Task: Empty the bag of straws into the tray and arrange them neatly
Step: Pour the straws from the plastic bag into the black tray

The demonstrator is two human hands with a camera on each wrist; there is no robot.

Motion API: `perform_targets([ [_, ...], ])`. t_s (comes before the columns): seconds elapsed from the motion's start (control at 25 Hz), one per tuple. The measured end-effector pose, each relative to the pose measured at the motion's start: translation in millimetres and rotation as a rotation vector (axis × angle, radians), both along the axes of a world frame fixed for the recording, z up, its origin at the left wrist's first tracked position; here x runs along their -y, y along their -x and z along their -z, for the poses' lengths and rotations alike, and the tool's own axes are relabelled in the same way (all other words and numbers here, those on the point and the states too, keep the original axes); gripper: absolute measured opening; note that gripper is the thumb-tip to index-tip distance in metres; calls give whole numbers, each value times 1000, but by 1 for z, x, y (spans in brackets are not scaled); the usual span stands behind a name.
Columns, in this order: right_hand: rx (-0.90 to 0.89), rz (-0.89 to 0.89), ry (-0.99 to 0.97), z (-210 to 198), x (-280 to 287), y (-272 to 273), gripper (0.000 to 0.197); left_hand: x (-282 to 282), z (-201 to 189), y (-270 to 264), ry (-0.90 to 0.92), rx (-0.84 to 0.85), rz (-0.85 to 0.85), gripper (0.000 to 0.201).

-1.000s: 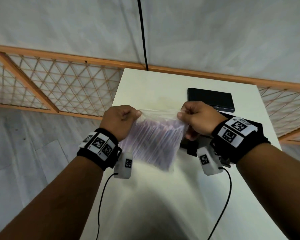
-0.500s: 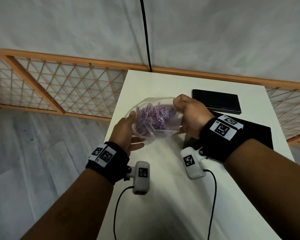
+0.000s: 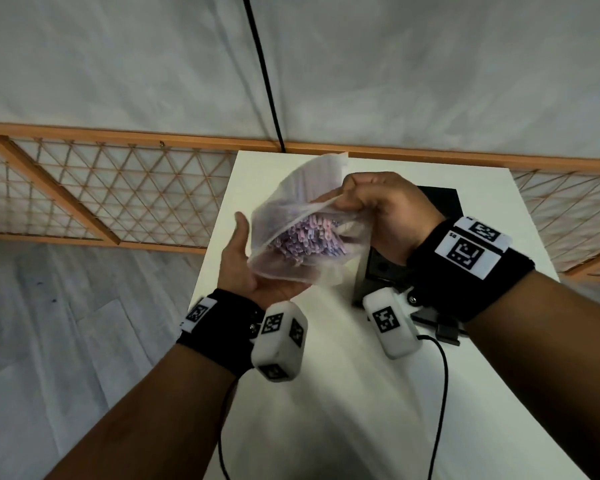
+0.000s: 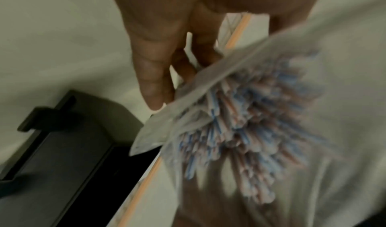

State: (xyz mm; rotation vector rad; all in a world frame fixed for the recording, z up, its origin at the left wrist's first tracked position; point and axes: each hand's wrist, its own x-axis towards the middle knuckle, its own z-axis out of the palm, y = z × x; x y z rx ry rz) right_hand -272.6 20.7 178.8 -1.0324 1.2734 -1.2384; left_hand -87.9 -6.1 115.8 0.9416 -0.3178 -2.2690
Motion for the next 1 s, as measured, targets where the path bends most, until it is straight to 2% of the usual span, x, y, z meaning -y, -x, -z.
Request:
perform_targets([
  [0.08,-2,-28,8,-15,-9,13,22,-3,-13,28,53,61,5,68],
  [0.12,-9,-23,6,-22,-14,19,29,-2,-18,40,68,41,36,68],
  [0.2,-79,63,-4,-25,-18,34,47,0,-22,57,111,-155,160,93],
  [0.28,-215,145,19,-20,-17,47,52,-1,-25,70,175,-241,296,117],
  [0.36,-290,201,43,-15,-19,56,52,1,-21,83,220,-273,347,110],
  [0.44,-312,262,78,-13,-25,69,49,-1,-17,97,277,-289,328,106],
  [0.48,-323,285,64,-14,-29,77,55,-1,-14,104,307,-289,320,107],
  [0.64,-399,303,-86,-11,-42,105,106,-8,-1,127,415,-140,231,105],
  [0.72,-398,253,-108,-1,-43,112,122,-8,2,134,511,-18,204,101],
  [0.84,-376,111,-97,16,-43,111,120,-5,8,142,744,197,265,100],
  [0.92,-378,106,-41,25,-45,114,107,0,12,144,855,234,364,103],
  [1.0,-444,144,7,27,-51,119,101,4,16,143,884,254,439,95],
])
